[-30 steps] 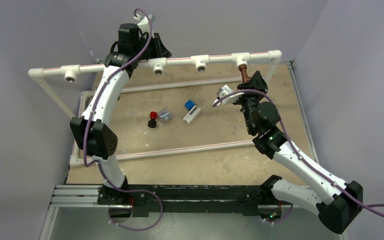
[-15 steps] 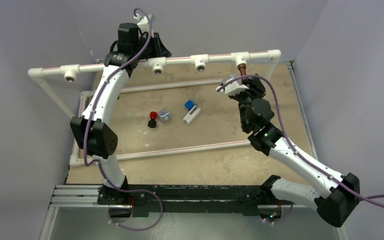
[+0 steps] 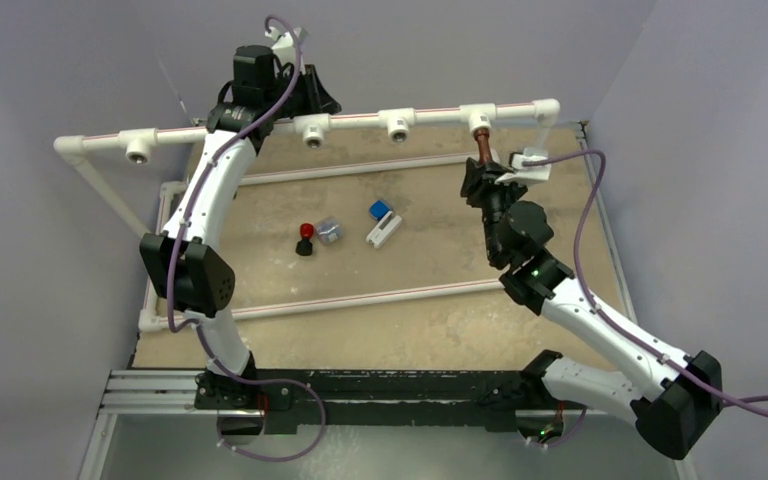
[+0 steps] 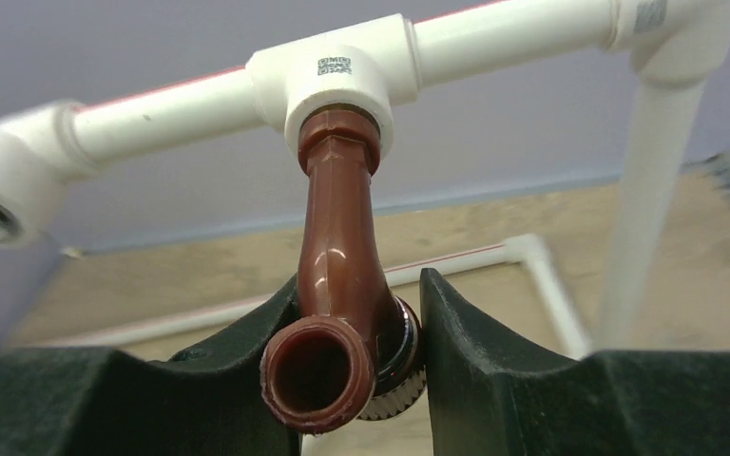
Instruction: Install the water faucets
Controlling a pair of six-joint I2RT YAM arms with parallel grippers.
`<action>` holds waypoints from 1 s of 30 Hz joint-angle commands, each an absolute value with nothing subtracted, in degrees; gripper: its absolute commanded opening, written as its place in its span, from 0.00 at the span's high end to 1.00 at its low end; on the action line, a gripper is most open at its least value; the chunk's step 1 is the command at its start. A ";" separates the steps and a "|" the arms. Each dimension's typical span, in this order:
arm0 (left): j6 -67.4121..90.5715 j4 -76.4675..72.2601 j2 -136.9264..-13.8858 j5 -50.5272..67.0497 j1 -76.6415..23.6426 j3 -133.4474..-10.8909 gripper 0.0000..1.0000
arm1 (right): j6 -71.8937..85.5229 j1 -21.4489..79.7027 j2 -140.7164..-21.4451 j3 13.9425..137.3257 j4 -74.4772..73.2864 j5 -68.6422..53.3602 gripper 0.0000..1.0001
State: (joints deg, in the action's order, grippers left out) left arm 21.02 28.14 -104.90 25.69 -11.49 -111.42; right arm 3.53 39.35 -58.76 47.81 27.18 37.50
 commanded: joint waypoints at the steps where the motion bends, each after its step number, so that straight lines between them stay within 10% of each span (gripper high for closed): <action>1: 21.36 29.62 -108.04 28.30 -10.99 -109.43 0.82 | 33.01 41.58 -58.78 46.48 31.66 24.99 1.00; 30: 22.35 28.17 -105.73 29.23 -10.99 -106.75 0.81 | 92.86 41.57 -49.02 37.53 47.79 25.61 1.00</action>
